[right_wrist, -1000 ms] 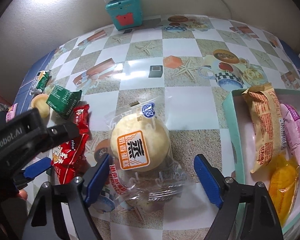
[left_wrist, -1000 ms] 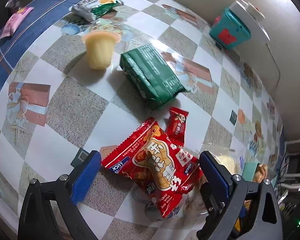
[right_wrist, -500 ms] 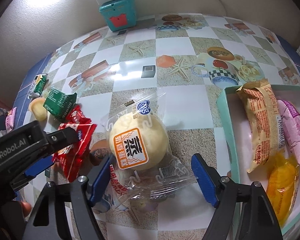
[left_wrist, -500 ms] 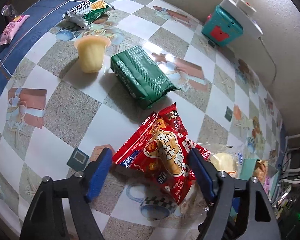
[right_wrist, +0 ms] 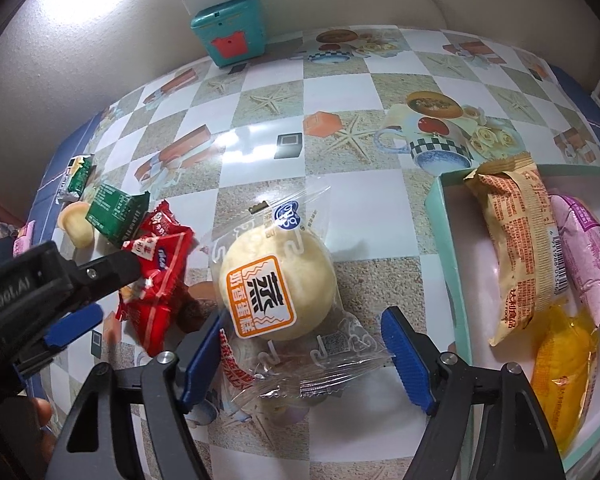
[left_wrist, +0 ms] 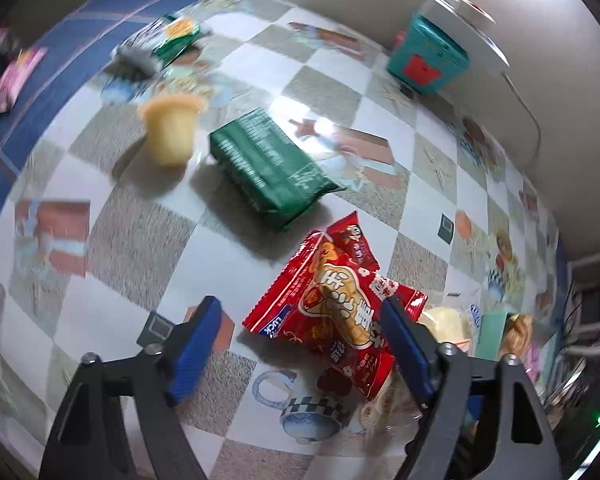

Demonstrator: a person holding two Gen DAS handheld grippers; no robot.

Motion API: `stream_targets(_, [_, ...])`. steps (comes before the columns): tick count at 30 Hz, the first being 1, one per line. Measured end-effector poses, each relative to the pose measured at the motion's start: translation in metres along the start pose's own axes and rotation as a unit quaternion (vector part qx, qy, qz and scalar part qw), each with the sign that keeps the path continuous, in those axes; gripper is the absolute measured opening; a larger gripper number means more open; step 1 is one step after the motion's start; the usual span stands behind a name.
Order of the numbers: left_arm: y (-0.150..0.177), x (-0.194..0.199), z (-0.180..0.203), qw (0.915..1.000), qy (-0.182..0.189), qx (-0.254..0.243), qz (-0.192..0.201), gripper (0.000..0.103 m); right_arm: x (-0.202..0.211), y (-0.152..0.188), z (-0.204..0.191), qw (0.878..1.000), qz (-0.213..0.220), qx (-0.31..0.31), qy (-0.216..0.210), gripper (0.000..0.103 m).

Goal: Organize snacks
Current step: 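Grasp the red nice biscuit bag with the left tool while the right grasps the steamed bun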

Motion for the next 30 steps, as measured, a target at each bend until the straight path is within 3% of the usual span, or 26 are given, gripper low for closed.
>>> stream_targets(5, [0.002,-0.004,0.018,0.9994,0.01,-0.032,-0.004,0.083,0.003,-0.002,0.009,1.0,0.002,-0.011,0.002,0.077])
stream_targets(14, [0.006,-0.011,0.044,0.9953,-0.014,-0.096,0.0,0.083,0.005,-0.004,0.016,1.0,0.0,-0.018,-0.004,0.077])
stream_targets(24, [0.004,-0.018,0.039,0.9969,-0.028,-0.073,0.005,0.083,0.005,-0.004,0.014,1.0,-0.002,-0.017,-0.004,0.077])
stream_targets(25, [0.004,-0.018,0.039,0.997,-0.028,-0.072,0.006,0.082,0.005,-0.004,0.014,1.0,-0.002,-0.017,-0.004,0.077])
stream_targets(27, [0.004,-0.017,0.039,0.9973,-0.023,-0.069,0.005,0.066,0.005,-0.003,0.014,1.0,-0.004,-0.016,-0.004,0.076])
stream_targets(30, [0.003,-0.013,0.037,0.9982,-0.003,-0.059,0.008,0.062,0.005,-0.003,0.013,1.0,-0.005,-0.013,-0.003,0.076])
Point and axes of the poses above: each gripper's, at about its wrist camera, not at the fingertips, and x roughly against the way its jaws point, z to its right, y to its underside, the point moved 5 cm from there along -x, roughly the way its jaws point, and after that the axes turned 9 degrees about -y, right-handed, at the moved point
